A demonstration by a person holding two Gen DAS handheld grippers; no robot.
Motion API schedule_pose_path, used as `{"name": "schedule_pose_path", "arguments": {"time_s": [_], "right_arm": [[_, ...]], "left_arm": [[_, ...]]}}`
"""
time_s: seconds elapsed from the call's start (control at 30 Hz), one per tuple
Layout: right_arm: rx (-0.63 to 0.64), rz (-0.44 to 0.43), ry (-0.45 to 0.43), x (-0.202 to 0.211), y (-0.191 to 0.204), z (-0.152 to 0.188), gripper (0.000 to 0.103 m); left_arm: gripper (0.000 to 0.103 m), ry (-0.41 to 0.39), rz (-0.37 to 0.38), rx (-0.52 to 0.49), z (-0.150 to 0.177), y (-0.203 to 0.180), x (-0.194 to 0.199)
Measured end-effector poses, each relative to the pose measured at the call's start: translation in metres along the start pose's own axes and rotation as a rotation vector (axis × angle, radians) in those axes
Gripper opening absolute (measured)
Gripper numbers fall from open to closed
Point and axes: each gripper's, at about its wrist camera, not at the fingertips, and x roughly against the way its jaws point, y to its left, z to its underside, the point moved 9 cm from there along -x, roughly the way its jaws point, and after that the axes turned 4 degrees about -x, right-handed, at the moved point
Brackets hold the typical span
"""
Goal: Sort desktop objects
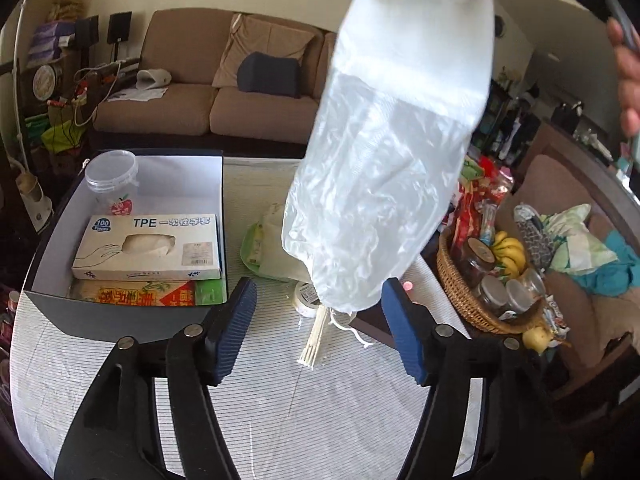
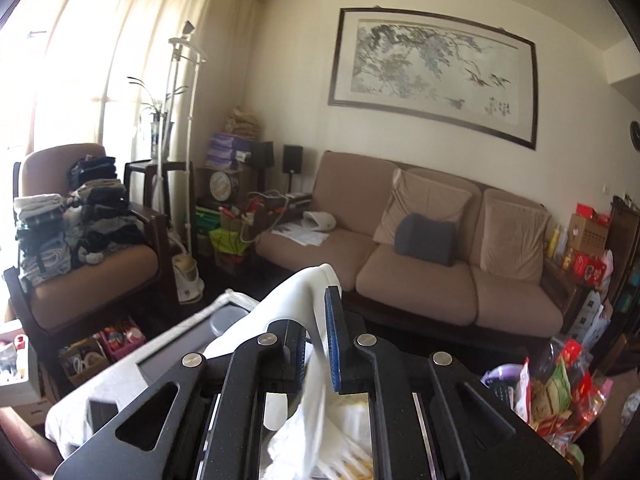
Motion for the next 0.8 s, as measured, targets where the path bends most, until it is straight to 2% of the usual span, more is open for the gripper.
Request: {"name": "schedule_pose_path", "arguments": {"time_s": [0.17, 0.33, 0.47, 0.53, 0.63, 0.8], "right_arm": [[0.052, -0.026, -0.007, 0.006, 0.055, -0.029, 0.008], [0.048, -0.079, 0.004, 0.004, 0.100, -0.048, 0.008], [0.067, -0.093, 0.035, -0.011, 0.125, -0.047, 0.008], [0.071, -0.102, 0.051, -0.023, 0.135, -0.043, 0.008], [0.080, -0.107, 0.069, -0.043, 0.146, -0.033, 0.008], [0.068, -0.118, 0.117, -0.092, 0.155, -0.007, 0.008]], "left_arm": [[0.075, -0.048, -0.118, 0.013, 0.016, 0.027, 0.017], [0.077, -0.077, -0.104, 0.131, 0.030, 0.062, 0.026], [0.074, -0.089, -0.089, 0.240, 0.028, 0.111, 0.036], [0.042, -0.096, -0.101, 0.255, 0.020, 0.138, 0.045], [0.025, -0.075, -0.154, 0.202, 0.007, 0.173, 0.054], [0.024, -0.029, -0.266, 0.078, -0.021, 0.215, 0.051]]}}
